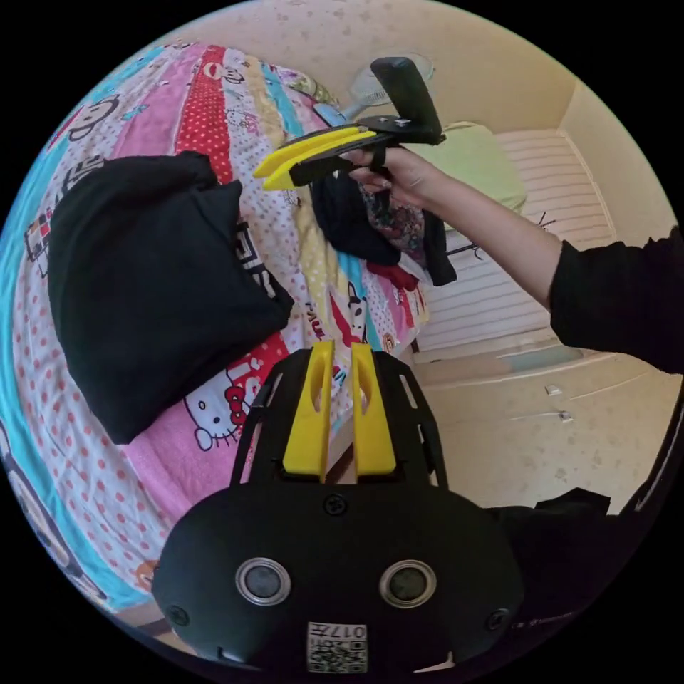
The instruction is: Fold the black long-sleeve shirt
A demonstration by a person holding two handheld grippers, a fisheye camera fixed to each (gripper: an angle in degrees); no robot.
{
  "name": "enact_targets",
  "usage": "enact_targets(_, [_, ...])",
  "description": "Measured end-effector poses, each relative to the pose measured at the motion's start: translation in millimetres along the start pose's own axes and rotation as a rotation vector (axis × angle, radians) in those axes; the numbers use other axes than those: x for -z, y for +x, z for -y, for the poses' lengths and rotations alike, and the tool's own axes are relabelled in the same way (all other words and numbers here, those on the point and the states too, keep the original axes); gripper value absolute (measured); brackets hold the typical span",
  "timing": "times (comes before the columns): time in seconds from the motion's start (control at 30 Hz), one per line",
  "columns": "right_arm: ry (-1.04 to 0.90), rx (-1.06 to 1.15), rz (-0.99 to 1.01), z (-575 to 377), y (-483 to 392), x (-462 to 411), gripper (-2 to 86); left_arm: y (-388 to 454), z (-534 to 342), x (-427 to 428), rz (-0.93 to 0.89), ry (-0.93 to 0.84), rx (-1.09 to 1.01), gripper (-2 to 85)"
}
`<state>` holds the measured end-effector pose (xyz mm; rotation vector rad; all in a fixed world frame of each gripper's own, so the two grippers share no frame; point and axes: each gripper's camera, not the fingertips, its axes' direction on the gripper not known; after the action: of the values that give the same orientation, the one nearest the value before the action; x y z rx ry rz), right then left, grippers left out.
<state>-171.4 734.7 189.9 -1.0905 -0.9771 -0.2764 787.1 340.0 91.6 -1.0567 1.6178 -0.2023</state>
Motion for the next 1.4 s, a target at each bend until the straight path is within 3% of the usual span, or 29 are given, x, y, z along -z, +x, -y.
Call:
enact_targets(0.07, [0.214, -0.072, 0.064, -38.0, -17.1, -11.9, 7.8, -4.6, -7.1, 32.4, 0.099, 0.103, 0.010, 4.9])
enact_targets(0.17, [0.197, -0.190, 0.070, -82.8, -14.1, -62.5, 6.7, -38.7, -15.2, 67.2, 0.189, 0.218, 0.124, 4.8])
enact_targets(0.23, [0.085, -0.256, -0.044, -115.3, -7.0, -97.3, 5.9, -60.2, -19.5, 67.6, 0.213, 0.203, 0.164, 5.0])
enact_targets(0.3, [0.230, -0.368, 0.009, -157.3, 5.9, -102.5, 4.8, -74.9, -28.6, 38.5, 0.279, 0.010, 0.071, 4.1])
enact_targets(0.37, [0.276, -0.531, -0.006, -201.0, 13.9, -100.3, 3.7, -70.6, -37.0, 42.8, 0.269, 0.012, 0.030, 3.4])
enact_targets(0.43, [0.271, -0.563, -0.050, -219.7, 5.6, -93.1, 3.3, -62.6, -36.0, 61.1, 0.252, 0.006, 0.063, 3.8])
enact_targets(0.57, [0.563, -0.533, 0.028, -227.9, -29.0, -63.1, 4.7, -41.5, -48.1, 117.6, 0.295, 0.229, 0.094, 6.7])
enact_targets(0.63, [0.615, -0.512, 0.031, -217.4, -38.5, -65.0, 4.2, -48.6, -48.7, 121.6, 0.262, 0.259, 0.144, 6.9])
enact_targets(0.7, [0.556, -0.488, 0.008, -202.3, -38.6, -79.9, 3.2, -62.0, -42.3, 96.8, 0.267, 0.146, 0.152, 8.6])
enact_targets(0.77, [0.260, -0.540, -0.161, -193.2, -28.8, -121.7, 2.0, -70.4, -43.4, 71.5, 0.406, -0.003, 0.134, 10.6])
enact_targets(0.8, [0.237, -0.543, -0.173, -198.2, -27.0, -130.9, 1.7, -71.5, -49.9, 72.0, 0.386, 0.037, 0.109, 11.8])
enact_targets(0.87, [0.461, -0.681, 0.009, -239.6, -12.4, -132.4, 1.4, -77.5, -51.2, 86.8, 0.309, 0.056, 0.213, 11.5])
enact_targets(0.9, [0.484, -0.713, 0.047, -247.1, -9.0, -129.7, 1.5, -76.6, -50.6, 101.6, 0.281, 0.092, 0.243, 10.1])
enact_targets(0.97, [0.649, -0.693, -0.048, -263.3, -17.5, -98.9, 1.8, -65.8, -47.2, 131.3, 0.285, 0.225, 0.196, 9.1])
enact_targets(1.03, [0.693, -0.651, -0.117, -258.3, -14.9, -77.6, 2.0, -58.3, -32.0, 153.4, 0.272, 0.315, 0.125, 9.0])
enact_targets(1.17, [0.555, -0.411, -0.252, -191.7, 11.5, -65.6, 2.1, -68.6, 35.7, 150.1, 0.343, 0.288, -0.053, 10.4])
enact_targets(1.27, [0.382, -0.282, -0.314, -139.2, 36.5, -87.6, 1.6, -118.1, 76.3, 117.0, 0.430, 0.165, -0.027, 10.4])
enact_targets(1.37, [0.101, -0.347, -0.370, -129.1, 79.6, -135.0, 1.3, -164.9, 88.0, 107.5, 0.326, 0.109, 0.035, 9.2])
enact_targets(1.4, [0.115, -0.345, -0.352, -133.5, 84.4, -138.9, 1.3, -172.1, 84.2, 115.8, 0.282, 0.132, 0.039, 8.9])
